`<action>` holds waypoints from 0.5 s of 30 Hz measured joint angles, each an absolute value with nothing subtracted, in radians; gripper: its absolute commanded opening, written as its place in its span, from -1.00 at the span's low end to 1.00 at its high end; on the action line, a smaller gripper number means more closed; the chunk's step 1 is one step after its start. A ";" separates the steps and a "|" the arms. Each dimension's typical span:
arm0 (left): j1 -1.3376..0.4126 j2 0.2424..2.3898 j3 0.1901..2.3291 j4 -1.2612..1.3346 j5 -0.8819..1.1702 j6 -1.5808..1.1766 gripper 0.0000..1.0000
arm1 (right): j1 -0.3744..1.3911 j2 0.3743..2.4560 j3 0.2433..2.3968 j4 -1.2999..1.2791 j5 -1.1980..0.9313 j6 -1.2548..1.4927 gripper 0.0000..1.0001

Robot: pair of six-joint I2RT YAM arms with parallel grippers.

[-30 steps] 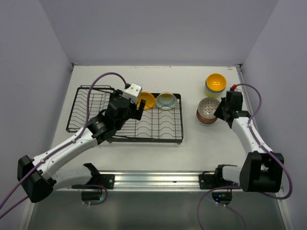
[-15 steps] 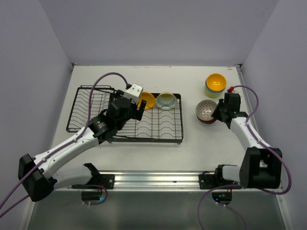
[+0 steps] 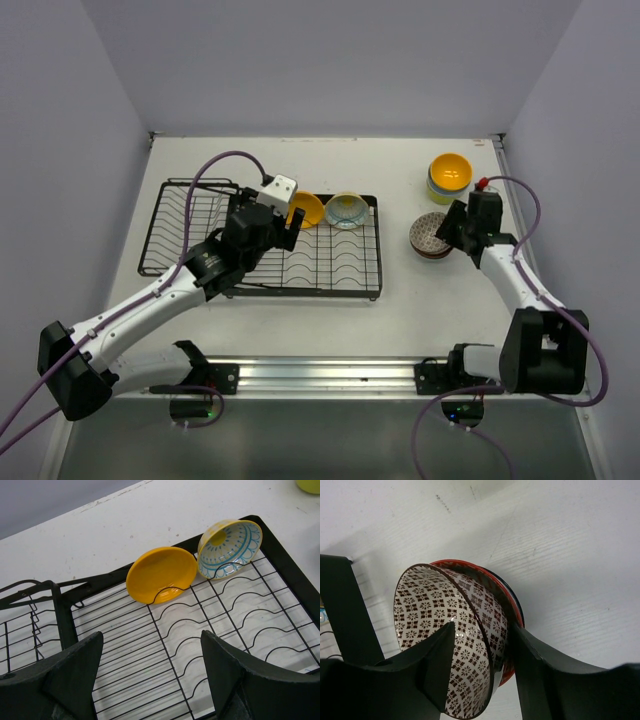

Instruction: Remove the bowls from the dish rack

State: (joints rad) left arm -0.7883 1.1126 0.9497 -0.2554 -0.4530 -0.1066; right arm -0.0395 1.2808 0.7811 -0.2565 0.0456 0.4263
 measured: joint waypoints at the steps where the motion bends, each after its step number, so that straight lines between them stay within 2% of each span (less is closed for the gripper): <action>1: -0.788 1.113 0.950 -0.255 -0.453 -0.107 0.64 | -0.039 1.278 0.781 -0.256 0.044 0.427 0.07; 15: -0.789 1.113 0.950 -0.255 -0.453 -0.107 0.64 | -0.040 1.174 0.781 -0.248 0.077 0.421 0.10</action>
